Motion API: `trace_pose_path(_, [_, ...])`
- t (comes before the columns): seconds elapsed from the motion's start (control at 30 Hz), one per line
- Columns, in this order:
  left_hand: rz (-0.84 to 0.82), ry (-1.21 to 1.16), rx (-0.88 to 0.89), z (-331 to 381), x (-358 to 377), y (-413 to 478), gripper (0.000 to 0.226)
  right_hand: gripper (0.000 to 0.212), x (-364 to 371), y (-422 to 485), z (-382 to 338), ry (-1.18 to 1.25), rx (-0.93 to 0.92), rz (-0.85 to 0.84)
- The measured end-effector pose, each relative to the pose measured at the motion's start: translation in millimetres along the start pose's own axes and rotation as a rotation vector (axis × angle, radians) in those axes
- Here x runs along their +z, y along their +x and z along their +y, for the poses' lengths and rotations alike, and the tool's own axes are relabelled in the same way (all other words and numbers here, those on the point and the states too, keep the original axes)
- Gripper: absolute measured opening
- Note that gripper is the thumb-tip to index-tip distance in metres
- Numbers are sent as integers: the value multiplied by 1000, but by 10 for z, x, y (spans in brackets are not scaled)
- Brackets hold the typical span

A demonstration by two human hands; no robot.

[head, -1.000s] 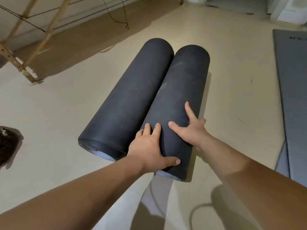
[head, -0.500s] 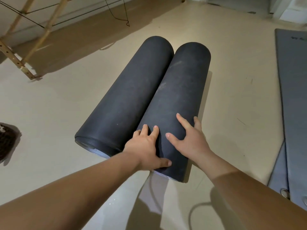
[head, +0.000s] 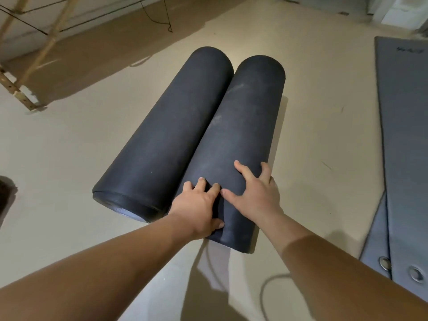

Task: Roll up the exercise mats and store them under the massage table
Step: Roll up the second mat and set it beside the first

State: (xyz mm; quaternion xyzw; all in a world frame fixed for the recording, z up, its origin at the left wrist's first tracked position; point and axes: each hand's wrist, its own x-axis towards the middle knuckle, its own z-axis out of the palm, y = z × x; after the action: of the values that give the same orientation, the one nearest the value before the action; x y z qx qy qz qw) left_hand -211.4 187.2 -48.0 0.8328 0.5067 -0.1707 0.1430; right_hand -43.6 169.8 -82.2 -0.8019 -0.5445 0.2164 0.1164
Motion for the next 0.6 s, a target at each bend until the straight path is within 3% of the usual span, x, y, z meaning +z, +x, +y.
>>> trace_pose_path(0.1, [37, -42, 14, -15, -146, -92, 94, 86, -133, -41, 57, 103, -17, -64])
trace_pose_path(0.23, [86, -43, -14, 54, -427, -183, 76, 72, -273, -179, 244, 272, -29, -19])
trace_pose_path(0.37, [209, -7, 62, 322, -553, -256, 56, 97, -375, -279, 300, 436, 86, -118])
trace_pose_path(0.47, [204, -15, 106, 526, -488, -278, 65, 102, -380, -326, 387, 517, 97, -150])
trace_pose_path(0.6, [183, 1, -5, 581, -366, -233, 93, 104, -284, -463, 359, 611, 149, -172])
